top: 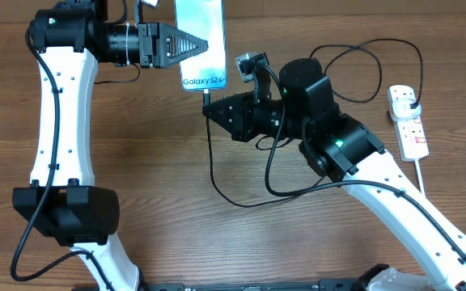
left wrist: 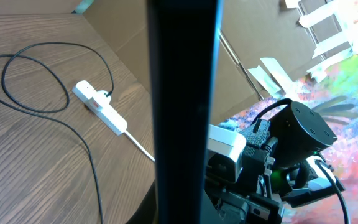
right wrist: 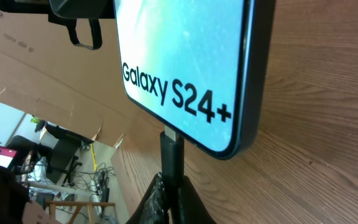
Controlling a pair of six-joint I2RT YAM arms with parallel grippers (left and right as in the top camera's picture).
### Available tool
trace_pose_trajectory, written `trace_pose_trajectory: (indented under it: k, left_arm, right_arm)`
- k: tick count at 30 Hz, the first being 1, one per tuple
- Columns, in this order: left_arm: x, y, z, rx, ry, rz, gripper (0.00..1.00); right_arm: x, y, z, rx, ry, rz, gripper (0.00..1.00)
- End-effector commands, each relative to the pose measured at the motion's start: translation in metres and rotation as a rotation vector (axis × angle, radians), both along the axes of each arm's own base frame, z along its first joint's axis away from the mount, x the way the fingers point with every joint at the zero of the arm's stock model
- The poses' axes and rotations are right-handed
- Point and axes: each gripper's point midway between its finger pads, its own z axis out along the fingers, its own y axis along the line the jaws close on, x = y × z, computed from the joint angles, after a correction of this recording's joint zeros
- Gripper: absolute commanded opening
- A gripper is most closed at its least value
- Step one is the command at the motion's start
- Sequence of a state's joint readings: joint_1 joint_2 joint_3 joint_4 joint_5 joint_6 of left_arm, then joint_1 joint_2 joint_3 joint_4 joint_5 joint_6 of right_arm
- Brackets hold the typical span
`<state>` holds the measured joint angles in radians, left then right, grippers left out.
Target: Plug charger to phone and switch on socket
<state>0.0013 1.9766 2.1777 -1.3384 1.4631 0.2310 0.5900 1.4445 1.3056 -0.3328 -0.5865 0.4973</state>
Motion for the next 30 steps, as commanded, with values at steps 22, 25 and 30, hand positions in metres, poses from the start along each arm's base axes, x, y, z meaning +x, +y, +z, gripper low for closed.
trace_pose_trajectory:
  k: [22, 25, 30]
  left_arm:
    - [-0.0166, -0.011, 0.0207, -0.021, -0.044, -0.037, 0.04]
    - [-0.0163, -0.011, 0.0203, -0.018, -0.044, -0.036, 0.04]
    - [-0.0162, -0.011, 0.0203, -0.018, -0.046, -0.036, 0.04]
  right_arm:
    - [-0.0019, 0.0, 0.0241, 0.033, -0.049, -0.004, 0.04]
    - [-0.0019, -0.0001, 0.024, 0.032, -0.049, -0.004, 0.04]
    - [-0.002, -0.0008, 0.0223, 0.027, -0.042, -0.006, 0.04]
